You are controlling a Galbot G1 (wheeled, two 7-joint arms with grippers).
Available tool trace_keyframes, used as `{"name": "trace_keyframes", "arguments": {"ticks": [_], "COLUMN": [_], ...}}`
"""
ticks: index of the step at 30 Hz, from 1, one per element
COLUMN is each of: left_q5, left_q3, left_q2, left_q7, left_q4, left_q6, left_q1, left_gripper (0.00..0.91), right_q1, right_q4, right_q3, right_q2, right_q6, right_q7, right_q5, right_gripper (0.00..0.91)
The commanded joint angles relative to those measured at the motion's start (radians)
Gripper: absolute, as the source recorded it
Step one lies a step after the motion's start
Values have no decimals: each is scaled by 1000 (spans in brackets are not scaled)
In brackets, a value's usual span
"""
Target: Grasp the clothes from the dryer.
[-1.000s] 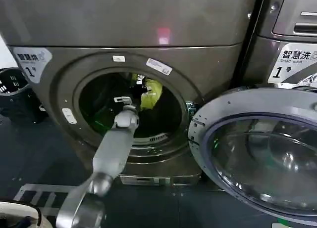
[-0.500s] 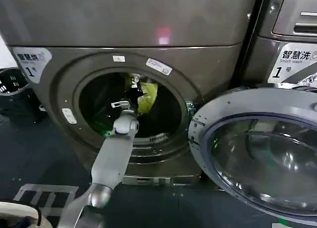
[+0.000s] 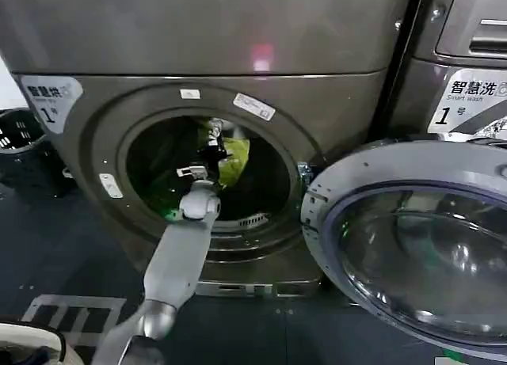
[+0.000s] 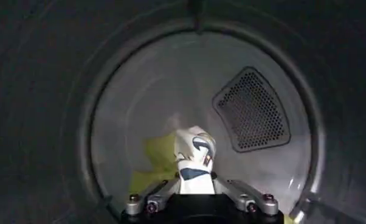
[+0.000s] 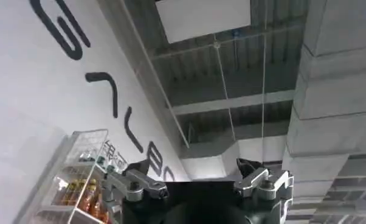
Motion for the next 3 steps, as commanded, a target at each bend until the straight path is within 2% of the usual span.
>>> {"name": "trace_keyframes", "arguments": {"ticks": [1,3], "left_q5": [3,2], "left_q3": [16,16], "left_q2": [4,4], "left_q7": [0,1], "left_q4": [6,9], "left_q6": [5,6], "left_q1": [7,6], "left_gripper": [0,0], "right_q1": [-3,-2], "right_q4": [0,1], "right_q3": [9,7], "right_q2": [-2,-2], "right_q6": [-17,-20], "right_q7": [-2,-2], "right_q5": [-1,-2], "right_gripper": [907,907]}}
